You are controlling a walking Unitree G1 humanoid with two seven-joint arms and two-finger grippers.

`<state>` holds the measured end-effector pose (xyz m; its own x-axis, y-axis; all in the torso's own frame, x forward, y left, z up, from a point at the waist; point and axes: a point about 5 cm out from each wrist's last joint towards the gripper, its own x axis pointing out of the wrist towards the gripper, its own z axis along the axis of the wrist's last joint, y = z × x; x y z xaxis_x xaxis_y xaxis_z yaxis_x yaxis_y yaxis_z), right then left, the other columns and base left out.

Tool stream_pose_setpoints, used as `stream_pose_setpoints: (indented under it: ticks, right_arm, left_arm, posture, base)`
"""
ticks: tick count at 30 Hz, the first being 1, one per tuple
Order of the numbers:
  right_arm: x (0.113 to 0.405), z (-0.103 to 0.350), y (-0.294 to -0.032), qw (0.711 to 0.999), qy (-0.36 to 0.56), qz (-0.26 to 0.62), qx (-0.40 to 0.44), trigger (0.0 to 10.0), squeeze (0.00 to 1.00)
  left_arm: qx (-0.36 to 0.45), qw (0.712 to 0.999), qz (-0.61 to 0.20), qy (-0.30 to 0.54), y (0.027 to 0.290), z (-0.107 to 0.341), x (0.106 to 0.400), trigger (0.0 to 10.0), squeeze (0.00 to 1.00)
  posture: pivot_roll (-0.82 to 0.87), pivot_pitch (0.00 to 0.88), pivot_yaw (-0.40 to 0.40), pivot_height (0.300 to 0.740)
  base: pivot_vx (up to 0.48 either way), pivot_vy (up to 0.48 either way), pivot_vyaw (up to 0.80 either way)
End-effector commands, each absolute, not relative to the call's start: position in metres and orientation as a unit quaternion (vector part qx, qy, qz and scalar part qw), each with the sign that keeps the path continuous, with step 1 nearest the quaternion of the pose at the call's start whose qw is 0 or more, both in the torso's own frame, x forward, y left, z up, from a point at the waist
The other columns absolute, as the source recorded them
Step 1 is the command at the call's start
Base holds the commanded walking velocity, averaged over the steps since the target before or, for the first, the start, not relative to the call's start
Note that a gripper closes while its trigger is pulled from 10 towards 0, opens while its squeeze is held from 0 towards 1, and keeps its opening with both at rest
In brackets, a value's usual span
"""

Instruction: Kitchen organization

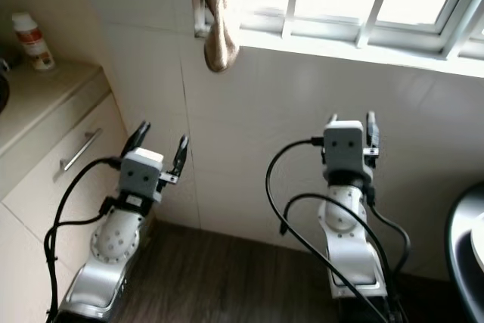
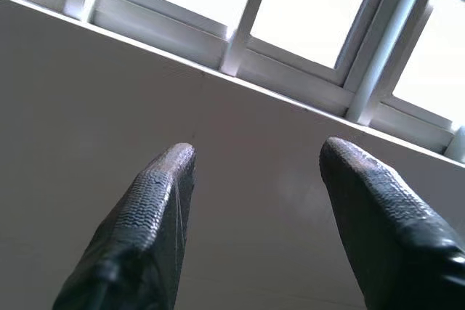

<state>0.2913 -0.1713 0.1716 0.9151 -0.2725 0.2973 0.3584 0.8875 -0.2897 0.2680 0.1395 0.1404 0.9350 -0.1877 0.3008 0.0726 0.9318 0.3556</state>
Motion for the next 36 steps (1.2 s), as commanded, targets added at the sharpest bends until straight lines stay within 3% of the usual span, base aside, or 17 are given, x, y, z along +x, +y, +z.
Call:
stream_pose_setpoints:
  ticks: [1,14,26,28,33,36]
  right_arm:
    - [0.290,0.170,-0.182,0.959,-0.117,-0.183,-0.184,10.0,0.00]
    - [0.295,0.163,-0.189,0.961,-0.082,-0.201,-0.172,10.0,0.00]
    - [0.303,0.137,-0.188,0.963,0.027,-0.180,-0.200,10.0,0.00]
    - [0.303,0.125,-0.192,0.955,0.087,-0.185,-0.214,10.0,0.00]
    - [0.304,0.116,-0.196,0.953,0.127,-0.194,-0.196,10.0,0.00]
    - [0.304,0.112,-0.204,0.935,0.158,-0.223,-0.225,10.0,0.00]
  left_arm:
    - [0.169,0.967,-0.084,-0.173,0.129,0.142,0.268,10.0,0.00]
    - [0.170,0.967,-0.081,-0.173,0.130,0.143,0.269,10.0,0.00]
    - [0.167,0.968,-0.083,-0.170,0.130,0.142,0.269,10.0,0.00]
    - [0.168,0.968,-0.084,-0.169,0.129,0.142,0.270,10.0,0.00]
    - [0.167,0.968,-0.084,-0.168,0.129,0.142,0.270,10.0,0.00]
    - [0.167,0.968,-0.084,-0.167,0.129,0.141,0.270,10.0,0.00]
  posture:
    - [0.09,0.000,-0.048,0.740]
    - [0.09,0.000,-0.049,0.740]
    - [0.09,0.000,-0.046,0.740]
    - [0.09,0.000,-0.047,0.740]
    - [0.09,0.000,-0.049,0.740]
    - [0.09,0.000,-0.052,0.740]
  base:
    - [0.000,-0.349,0.00]
    - [0.000,-0.345,0.00]
    - [0.000,0.000,0.00]
    - [0.000,0.000,0.00]
    - [0.000,0.000,0.00]
    - [0.000,0.000,0.00]
